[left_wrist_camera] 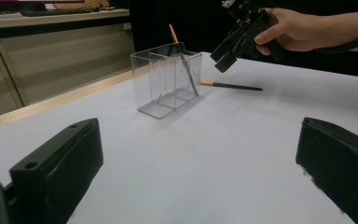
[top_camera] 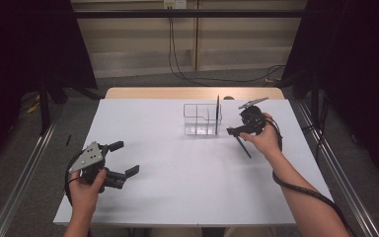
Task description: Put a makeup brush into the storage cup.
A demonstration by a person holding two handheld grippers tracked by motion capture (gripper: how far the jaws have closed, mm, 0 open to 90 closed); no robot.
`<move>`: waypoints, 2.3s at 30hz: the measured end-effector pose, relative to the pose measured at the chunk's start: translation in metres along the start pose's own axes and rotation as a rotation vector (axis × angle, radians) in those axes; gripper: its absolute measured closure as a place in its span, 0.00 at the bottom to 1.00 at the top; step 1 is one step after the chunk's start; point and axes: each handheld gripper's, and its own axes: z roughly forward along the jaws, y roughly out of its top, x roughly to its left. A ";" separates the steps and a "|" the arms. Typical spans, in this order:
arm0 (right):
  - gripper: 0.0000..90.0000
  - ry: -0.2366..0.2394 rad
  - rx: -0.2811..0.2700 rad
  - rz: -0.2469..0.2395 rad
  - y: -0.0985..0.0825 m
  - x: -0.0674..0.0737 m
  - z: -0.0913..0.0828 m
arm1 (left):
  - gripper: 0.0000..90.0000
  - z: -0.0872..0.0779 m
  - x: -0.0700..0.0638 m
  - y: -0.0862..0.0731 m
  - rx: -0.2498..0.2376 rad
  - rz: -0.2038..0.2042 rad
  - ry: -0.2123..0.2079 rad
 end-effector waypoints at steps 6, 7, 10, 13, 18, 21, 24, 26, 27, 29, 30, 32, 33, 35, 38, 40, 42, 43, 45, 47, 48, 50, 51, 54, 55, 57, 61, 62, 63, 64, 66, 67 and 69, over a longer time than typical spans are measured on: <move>0.24 0.005 0.073 -0.014 0.003 0.003 0.005 | 0.00 -0.001 0.000 0.000 -0.001 0.000 0.000; 0.25 0.007 0.083 -0.016 0.003 0.004 0.006 | 0.00 -0.001 0.000 0.000 -0.001 0.001 0.000; 0.29 0.004 0.105 -0.022 0.003 0.005 0.007 | 0.00 -0.001 0.000 0.000 -0.001 0.001 -0.002; 0.37 0.010 0.155 -0.049 0.003 0.007 0.011 | 0.00 -0.001 0.000 0.000 0.000 0.003 0.000; 0.45 0.023 0.204 -0.066 0.005 0.009 0.015 | 0.00 0.000 0.000 0.000 -0.003 -0.001 0.000; 0.47 0.024 0.242 -0.061 0.006 0.009 0.019 | 0.00 0.000 0.000 0.000 -0.003 -0.003 -0.002; 0.49 0.028 0.262 -0.060 0.006 0.009 0.021 | 0.00 0.000 0.000 0.000 -0.003 -0.004 -0.001; 0.52 0.032 0.290 -0.066 0.007 0.010 0.023 | 0.00 0.000 0.001 -0.001 -0.003 -0.002 -0.002; 0.52 0.028 0.298 -0.069 0.007 0.010 0.024 | 0.00 0.000 0.001 -0.001 -0.003 -0.003 -0.002; 0.53 0.024 0.306 -0.067 0.008 0.011 0.025 | 0.00 0.000 0.001 -0.001 -0.003 -0.002 -0.003; 0.53 0.023 0.312 -0.067 0.009 0.011 0.026 | 0.00 0.000 0.001 -0.001 -0.004 -0.002 -0.003; 0.55 0.024 0.325 -0.061 0.010 0.012 0.028 | 0.00 0.000 0.001 -0.001 -0.004 -0.002 -0.003; 0.56 0.022 0.333 -0.063 0.010 0.012 0.029 | 0.00 0.000 0.001 -0.001 -0.004 -0.001 -0.003; 0.60 0.021 0.345 -0.066 0.010 0.012 0.031 | 0.00 0.000 0.001 -0.001 -0.004 -0.002 -0.004; 0.64 0.022 0.353 -0.056 0.009 0.013 0.032 | 0.00 0.000 0.001 -0.001 -0.004 0.001 -0.004; 0.68 0.026 0.360 -0.059 0.010 0.013 0.032 | 0.00 0.000 0.001 -0.001 -0.004 0.000 -0.003; 0.73 0.032 0.363 -0.052 0.010 0.014 0.032 | 0.00 0.000 0.001 -0.001 -0.003 0.000 -0.003; 0.73 0.032 0.363 -0.052 0.010 0.014 0.032 | 0.00 0.000 0.001 -0.001 -0.003 0.000 -0.003; 0.78 0.040 0.365 -0.059 0.010 0.015 0.031 | 0.00 0.000 0.001 -0.001 -0.004 0.001 -0.005; 0.81 0.041 0.367 -0.053 0.010 0.015 0.031 | 0.00 0.000 0.001 -0.001 -0.005 0.000 -0.004; 0.84 0.045 0.369 -0.050 0.010 0.014 0.030 | 0.00 -0.001 0.001 -0.001 -0.005 0.000 -0.003; 0.88 0.052 0.376 -0.040 0.009 0.013 0.029 | 0.00 -0.001 0.001 -0.001 -0.005 0.000 -0.003; 0.90 0.054 0.376 -0.047 0.009 0.012 0.029 | 0.00 -0.001 0.001 -0.001 -0.007 0.000 -0.002; 0.92 0.060 0.383 -0.041 0.008 0.011 0.028 | 0.00 -0.001 0.001 -0.001 -0.004 0.000 -0.002; 0.92 0.060 0.383 -0.038 0.008 0.010 0.028 | 0.00 0.000 0.001 -0.001 -0.002 0.003 -0.003; 0.92 0.058 0.387 -0.033 0.008 0.010 0.028 | 0.00 0.000 0.001 -0.001 -0.002 0.002 -0.005; 0.92 0.052 0.396 -0.040 0.008 0.011 0.028 | 0.00 0.000 0.001 -0.001 -0.002 0.001 -0.003; 0.92 0.050 0.401 -0.036 0.008 0.012 0.028 | 0.00 0.000 0.001 -0.001 -0.002 0.001 -0.002; 0.92 0.050 0.401 -0.036 0.008 0.012 0.028 | 0.00 0.000 0.001 -0.001 -0.002 0.001 -0.002; 0.92 0.053 0.407 -0.039 0.009 0.011 0.028 | 0.00 0.000 0.001 -0.001 -0.002 0.003 -0.002; 0.92 0.049 0.419 -0.038 0.009 0.011 0.027 | 0.00 0.000 0.001 -0.001 -0.001 0.005 0.000; 0.92 0.049 0.419 -0.038 0.009 0.011 0.027 | 0.00 0.000 0.001 -0.001 0.000 0.005 0.000; 0.92 0.047 0.420 -0.039 0.009 0.012 0.027 | 0.00 0.000 0.001 -0.001 -0.001 0.004 0.001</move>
